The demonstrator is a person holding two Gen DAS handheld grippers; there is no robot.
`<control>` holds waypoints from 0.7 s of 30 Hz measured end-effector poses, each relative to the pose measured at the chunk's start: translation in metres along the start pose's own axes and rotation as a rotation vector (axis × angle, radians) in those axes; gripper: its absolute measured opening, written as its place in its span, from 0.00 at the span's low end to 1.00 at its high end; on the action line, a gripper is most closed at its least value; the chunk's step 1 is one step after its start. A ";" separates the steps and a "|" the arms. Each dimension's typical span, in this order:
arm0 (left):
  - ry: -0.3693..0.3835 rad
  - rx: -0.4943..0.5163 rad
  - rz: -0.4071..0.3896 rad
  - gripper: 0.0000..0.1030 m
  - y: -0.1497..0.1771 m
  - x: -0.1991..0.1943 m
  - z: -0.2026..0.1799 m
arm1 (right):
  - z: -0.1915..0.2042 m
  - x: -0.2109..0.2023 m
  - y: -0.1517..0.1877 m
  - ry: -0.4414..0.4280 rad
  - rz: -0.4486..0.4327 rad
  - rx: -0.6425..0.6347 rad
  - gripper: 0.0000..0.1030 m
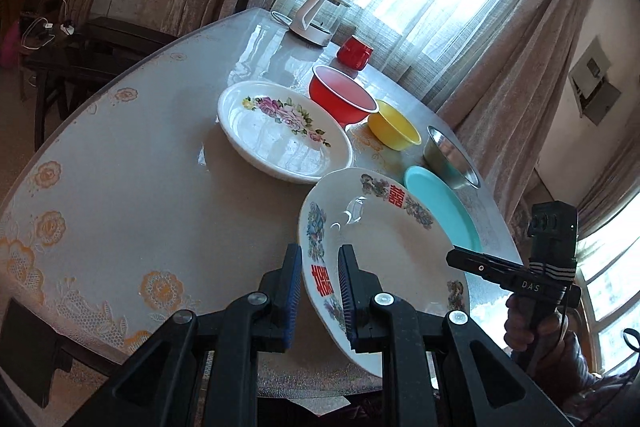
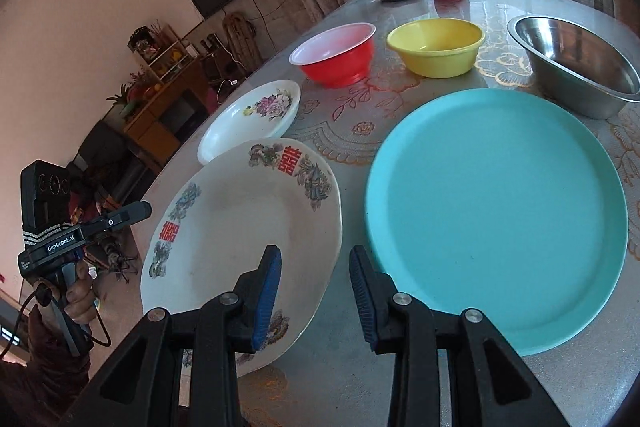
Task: Organize plates and bowls
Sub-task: 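Close the left gripper on the plate rim and lift it, then carry the large plate over the teal plate and lower it on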
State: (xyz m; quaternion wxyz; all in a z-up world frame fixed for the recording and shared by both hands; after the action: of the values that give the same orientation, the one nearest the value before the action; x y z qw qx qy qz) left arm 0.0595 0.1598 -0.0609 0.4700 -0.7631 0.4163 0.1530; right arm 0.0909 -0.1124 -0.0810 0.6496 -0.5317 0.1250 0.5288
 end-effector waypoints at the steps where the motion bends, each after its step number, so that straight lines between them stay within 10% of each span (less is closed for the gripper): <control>1: 0.006 -0.004 0.007 0.19 0.003 0.003 0.001 | 0.001 0.001 0.002 -0.003 0.002 -0.001 0.35; 21: 0.004 0.066 0.021 0.25 0.024 0.028 -0.020 | 0.016 0.001 0.022 0.021 -0.013 -0.128 0.26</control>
State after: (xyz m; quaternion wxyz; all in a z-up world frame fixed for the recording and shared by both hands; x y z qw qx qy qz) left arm 0.0542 0.1242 -0.0821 0.4924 -0.7432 0.4299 0.1425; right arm 0.0671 -0.1016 -0.0871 0.6161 -0.5787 0.0944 0.5259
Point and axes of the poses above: each gripper's, at about its wrist camera, not at the fingertips, and x roughly the way its jaws point, z to its left, y to its underside, the point moved 5 cm from there along x, roughly the way its jaws point
